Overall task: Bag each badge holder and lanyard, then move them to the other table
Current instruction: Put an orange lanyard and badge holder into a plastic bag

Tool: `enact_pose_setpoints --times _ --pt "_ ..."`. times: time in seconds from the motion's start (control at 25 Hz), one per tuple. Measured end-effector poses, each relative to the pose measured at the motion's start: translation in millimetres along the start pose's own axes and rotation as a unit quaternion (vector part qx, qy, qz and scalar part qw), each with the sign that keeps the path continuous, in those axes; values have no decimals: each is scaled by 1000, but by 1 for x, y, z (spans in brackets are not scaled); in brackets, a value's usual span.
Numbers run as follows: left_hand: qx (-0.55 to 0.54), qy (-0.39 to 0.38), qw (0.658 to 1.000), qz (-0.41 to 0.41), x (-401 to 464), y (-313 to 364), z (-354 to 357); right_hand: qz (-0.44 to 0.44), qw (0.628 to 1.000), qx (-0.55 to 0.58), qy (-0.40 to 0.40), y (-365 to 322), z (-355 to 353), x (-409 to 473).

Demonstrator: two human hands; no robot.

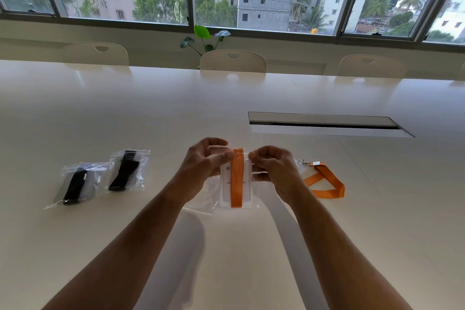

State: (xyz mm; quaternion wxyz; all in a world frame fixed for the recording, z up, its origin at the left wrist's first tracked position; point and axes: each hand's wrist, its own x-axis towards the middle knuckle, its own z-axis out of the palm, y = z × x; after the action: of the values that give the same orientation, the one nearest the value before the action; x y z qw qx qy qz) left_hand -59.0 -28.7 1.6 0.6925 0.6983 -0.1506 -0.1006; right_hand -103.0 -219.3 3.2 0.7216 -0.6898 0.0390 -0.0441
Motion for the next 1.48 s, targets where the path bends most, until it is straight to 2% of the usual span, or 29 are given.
enact_pose_setpoints --times 0.16,0.6,1.0,1.08,1.2,1.28,1.36,1.48 --pt "-68 -12 996 -58 -3 -3 -3 -10 999 24 21 0 -1 -1" --pt "-126 40 989 -60 -5 3 -3 -58 996 32 63 7 1 -3" --pt "-53 96 994 -6 -9 8 1 -68 996 14 52 4 1 -4" --pt "-64 86 994 -5 -8 8 1 -64 996 21 53 3 3 -4" --pt "-113 19 993 -40 -10 9 6 -61 997 39 35 2 7 -4" --pt "-64 3 997 -50 -11 6 11 -67 997 42 24 3 12 -4" --pt "-1 39 999 -33 -12 4 15 -71 997 35 26 5 15 -3" --pt "15 67 998 3 -11 5 15 -69 997 26 18 8 16 -3"
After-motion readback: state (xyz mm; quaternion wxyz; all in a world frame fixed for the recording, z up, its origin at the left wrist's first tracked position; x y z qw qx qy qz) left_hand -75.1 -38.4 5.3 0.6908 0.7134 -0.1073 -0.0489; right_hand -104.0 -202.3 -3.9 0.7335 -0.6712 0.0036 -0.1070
